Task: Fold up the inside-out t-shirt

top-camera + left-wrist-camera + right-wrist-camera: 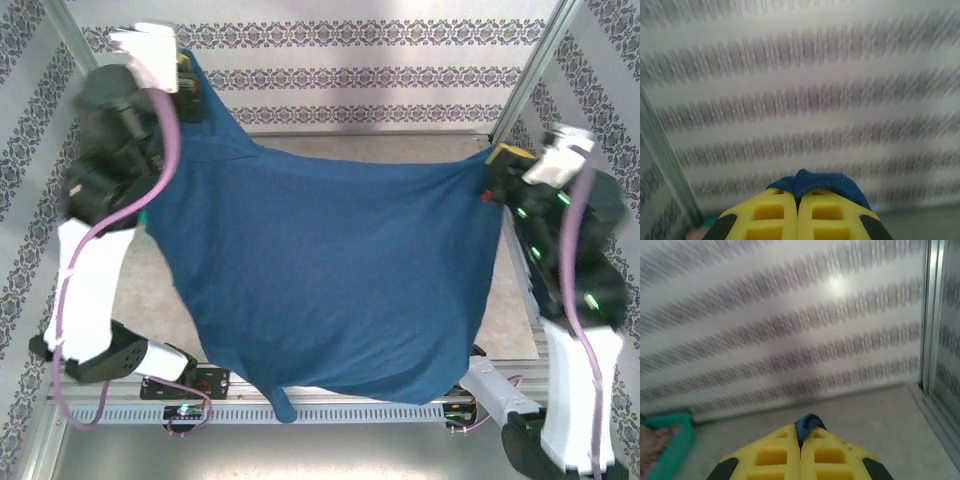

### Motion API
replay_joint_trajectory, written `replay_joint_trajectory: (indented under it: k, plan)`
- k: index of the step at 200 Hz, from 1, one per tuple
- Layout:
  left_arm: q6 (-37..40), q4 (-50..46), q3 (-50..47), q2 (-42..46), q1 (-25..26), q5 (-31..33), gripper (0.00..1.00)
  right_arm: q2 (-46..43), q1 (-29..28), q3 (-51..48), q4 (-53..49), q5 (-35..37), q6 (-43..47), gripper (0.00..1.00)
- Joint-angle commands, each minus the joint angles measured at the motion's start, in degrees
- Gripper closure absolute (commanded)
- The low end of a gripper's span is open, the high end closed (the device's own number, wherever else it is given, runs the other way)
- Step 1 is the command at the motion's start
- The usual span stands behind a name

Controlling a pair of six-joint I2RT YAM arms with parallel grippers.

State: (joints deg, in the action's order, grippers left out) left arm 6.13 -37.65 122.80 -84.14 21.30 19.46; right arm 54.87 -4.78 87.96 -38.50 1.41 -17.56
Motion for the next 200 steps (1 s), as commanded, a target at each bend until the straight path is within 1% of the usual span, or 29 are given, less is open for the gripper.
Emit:
replay_joint_trajectory:
  k: [1,16,24,29,38,43,48,51,54,61,66,71,76,82,90,95,101,112,124,136,143,154,168,174,181,188,200]
  plan:
    - [-6.45,6.96,-11.40,-7.41,-6.95,-9.54,1.00,10.53,-0.63,-10.07,13.12,4.28,0.09,1.00]
    - [-7.89,10.74,-12.26,-18.47,-9.97,-12.51,1.00,23.31,-0.82,-13.02,23.30,7.05,0.77,1.00]
    - [-8.69,12.93,-10.58,-25.54,-11.26,-13.33,1.00,31.81,-0.41,-11.20,27.27,7.79,-0.11,1.00]
    - [-9.25,13.73,-8.40,-30.57,-12.07,-14.97,0.96,37.74,0.03,-8.47,28.74,7.20,-0.63,0.99]
    - [-11.62,12.18,0.02,-40.70,-13.38,-15.78,0.89,48.77,0.56,-1.22,28.93,7.30,-1.85,0.93]
    - [-12.55,11.26,6.52,-46.10,-13.91,-16.74,0.88,54.89,0.95,3.25,28.49,6.42,-2.32,0.89]
    - [-13.54,9.90,13.58,-52.16,-14.45,-18.12,0.89,60.84,1.37,9.77,26.19,6.05,-2.97,0.86]
    - [-14.23,8.53,18.68,-56.09,-14.68,-18.87,0.87,64.27,1.45,13.18,24.44,6.10,-3.70,0.83]
    - [-15.05,6.75,24.31,-59.82,-14.93,-19.70,0.84,67.27,1.69,16.27,22.83,5.97,-4.06,0.79]
    - [-16.84,1.96,39.28,-69.26,-15.42,-22.63,0.65,73.60,2.23,25.44,17.61,3.22,-4.62,0.69]
    - [-17.25,-0.14,48.43,-74.19,-15.54,-24.72,0.54,77.24,2.49,30.99,13.17,1.51,-4.98,0.63]
    - [-18.24,-1.03,53.72,-77.74,-15.63,-25.72,0.42,79.63,2.49,34.69,9.92,0.76,-5.33,0.59]
    - [-19.91,-1.58,54.88,-78.29,-15.75,-26.21,0.33,80.81,2.41,36.60,8.12,-0.59,-4.77,0.56]
    - [-21.31,-1.64,51.81,-76.51,-15.95,-27.27,0.28,80.90,2.04,37.27,5.93,-1.42,-4.41,0.51]
    - [-22.88,0.29,43.58,-72.29,-16.19,-29.17,0.22,78.94,1.21,34.66,4.94,-1.89,-2.99,0.47]
    - [-23.78,2.21,37.27,-68.55,-16.22,-29.77,0.17,76.95,0.53,32.10,4.58,-1.86,-2.01,0.43]
    - [-24.70,4.78,29.61,-64.11,-16.20,-30.37,0.14,74.22,-0.29,28.88,3.94,-1.44,-1.16,0.40]
    - [-25.99,10.75,16.30,-56.05,-16.20,-31.46,0.09,68.32,-2.01,19.75,3.97,-1.28,0.01,0.39]
    - [-26.74,13.55,6.17,-48.47,-16.03,-32.09,0.08,60.36,-3.95,8.37,5.92,-2.17,-1.19,0.38]
    - [-27.38,14.65,-2.90,-40.81,-15.60,-31.88,0.07,53.66,-5.38,-1.96,8.80,-6.74,-3.03,0.37]
    - [-28.49,15.97,-9.14,-35.88,-15.21,-32.47,0.07,50.70,-5.87,-6.94,9.60,-7.53,-4.69,0.37]
    - [-31.01,20.53,-20.58,-28.26,-14.28,-34.23,0.07,48.00,-5.65,-12.54,10.57,-9.54,-6.06,0.37]
    - [-34.44,24.29,-34.03,-19.72,-12.44,-34.75,0.07,47.66,-3.98,-15.58,12.37,-12.48,-7.59,0.38]
    - [-35.08,25.60,-39.43,-16.37,-11.34,-34.81,0.08,48.49,-2.79,-15.05,12.19,-14.20,-7.84,0.39]
    - [-35.85,26.50,-45.56,-12.96,-9.77,-33.34,0.08,49.67,-1.75,-13.56,11.23,-15.39,-7.79,0.40]
    - [-36.10,26.37,-50.32,-10.25,-8.13,-32.90,0.10,50.86,-1.32,-12.04,10.92,-14.57,-7.05,0.40]
    - [-35.85,24.96,-56.57,-6.79,-5.43,-34.37,0.11,53.86,-0.34,-8.53,9.35,-11.81,-6.46,0.40]
